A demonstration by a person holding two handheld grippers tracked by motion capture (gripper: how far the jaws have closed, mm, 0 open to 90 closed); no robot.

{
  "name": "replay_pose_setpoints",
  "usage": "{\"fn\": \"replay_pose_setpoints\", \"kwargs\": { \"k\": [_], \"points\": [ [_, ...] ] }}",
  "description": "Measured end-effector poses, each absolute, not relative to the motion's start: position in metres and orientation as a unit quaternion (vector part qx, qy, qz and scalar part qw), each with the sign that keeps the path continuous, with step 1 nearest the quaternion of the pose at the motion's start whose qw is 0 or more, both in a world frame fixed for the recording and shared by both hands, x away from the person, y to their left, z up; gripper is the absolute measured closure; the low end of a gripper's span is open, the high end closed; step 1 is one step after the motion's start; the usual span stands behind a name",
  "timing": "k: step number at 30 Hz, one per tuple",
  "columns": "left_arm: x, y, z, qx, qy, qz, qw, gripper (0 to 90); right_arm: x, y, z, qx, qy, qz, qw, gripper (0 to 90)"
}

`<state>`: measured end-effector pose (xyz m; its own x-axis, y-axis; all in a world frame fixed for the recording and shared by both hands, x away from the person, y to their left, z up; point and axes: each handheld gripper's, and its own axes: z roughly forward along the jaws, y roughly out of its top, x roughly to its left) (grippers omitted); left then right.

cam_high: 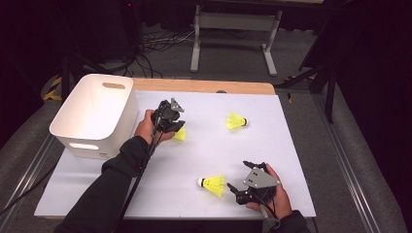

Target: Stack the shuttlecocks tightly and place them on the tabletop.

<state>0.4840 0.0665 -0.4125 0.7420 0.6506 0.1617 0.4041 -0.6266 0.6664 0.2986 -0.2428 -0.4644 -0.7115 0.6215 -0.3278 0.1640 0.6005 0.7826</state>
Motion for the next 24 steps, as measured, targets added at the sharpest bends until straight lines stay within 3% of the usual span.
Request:
{"fn": "replay_pose_setpoints", "kwargs": {
  "k": [24],
  "points": [
    [0.4758, 0.0694, -0.4062, 0.878, 0.282, 0.213, 0.323, 45.9, 0.2986, -0.2433, -0.4637, 0.233, 0.842, 0.382, 0.302, 12.9]
  ]
}}
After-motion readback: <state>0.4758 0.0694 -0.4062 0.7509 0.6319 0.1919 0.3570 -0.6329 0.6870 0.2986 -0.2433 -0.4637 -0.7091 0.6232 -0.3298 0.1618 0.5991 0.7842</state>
